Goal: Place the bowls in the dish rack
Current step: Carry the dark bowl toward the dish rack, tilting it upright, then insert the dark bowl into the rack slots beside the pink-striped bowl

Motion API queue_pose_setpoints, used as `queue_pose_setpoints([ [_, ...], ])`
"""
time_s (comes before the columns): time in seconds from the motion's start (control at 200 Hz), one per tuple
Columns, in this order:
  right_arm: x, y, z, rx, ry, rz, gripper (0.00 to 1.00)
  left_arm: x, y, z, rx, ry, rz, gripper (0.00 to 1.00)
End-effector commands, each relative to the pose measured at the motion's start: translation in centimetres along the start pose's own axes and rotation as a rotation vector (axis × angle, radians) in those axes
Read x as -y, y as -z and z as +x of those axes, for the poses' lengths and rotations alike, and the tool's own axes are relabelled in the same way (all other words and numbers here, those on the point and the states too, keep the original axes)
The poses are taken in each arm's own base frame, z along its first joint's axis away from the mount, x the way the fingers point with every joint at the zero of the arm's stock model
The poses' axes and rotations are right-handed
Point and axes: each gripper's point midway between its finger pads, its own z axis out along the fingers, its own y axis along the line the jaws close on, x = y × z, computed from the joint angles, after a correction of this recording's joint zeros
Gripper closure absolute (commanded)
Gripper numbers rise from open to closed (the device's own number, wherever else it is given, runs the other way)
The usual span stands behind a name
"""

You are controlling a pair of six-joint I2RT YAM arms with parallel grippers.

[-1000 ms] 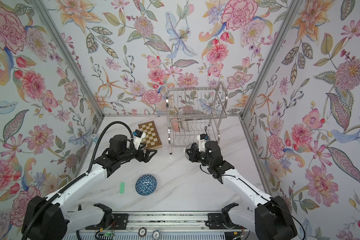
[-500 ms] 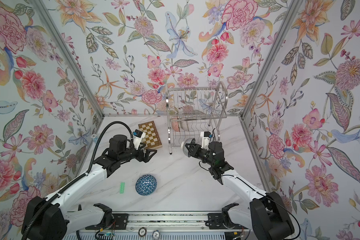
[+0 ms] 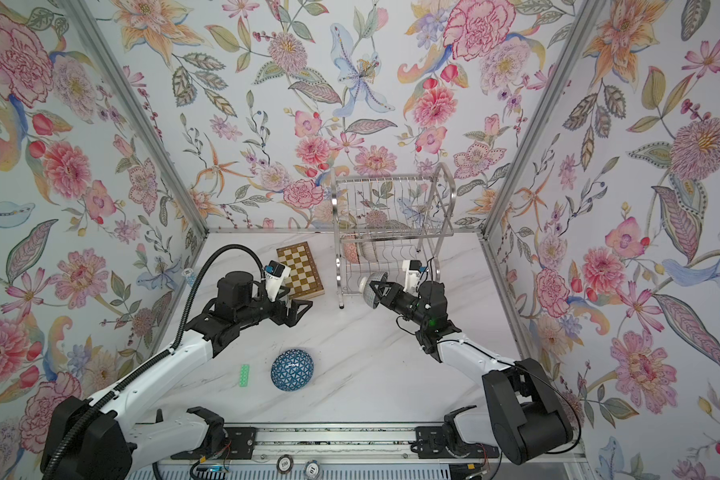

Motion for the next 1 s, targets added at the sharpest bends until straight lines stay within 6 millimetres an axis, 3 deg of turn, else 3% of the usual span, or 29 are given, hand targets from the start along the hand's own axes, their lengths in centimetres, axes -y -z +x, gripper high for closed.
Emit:
queue_pose_setpoints([
  [0.0, -4.1, -0.3, -2.8, 0.069, 0.066, -0.142, 1.0, 0.1, 0.3, 0.2, 0.011, -0.05, -0.017, 0.01],
  [0.345, -4.6, -1.3, -4.2, 0.067, 0.057, -0.224, 1.0, -1.1, -0.5, 1.2, 0.004, -0.079, -0.067, 0.01],
  [0.616, -3.9, -2.4, -5.0, 0.028, 0.077, -0.27, 1.0, -2.1, -0.8, 0.7, 0.046, -0.049, -0.114, 0.01],
  [0.996, -2.6, -4.4, -5.2, -0.041, 0.119, -0.312, 1.0, -0.1, 0.5, -0.7, 0.049, -0.139, -0.032, 0.01],
])
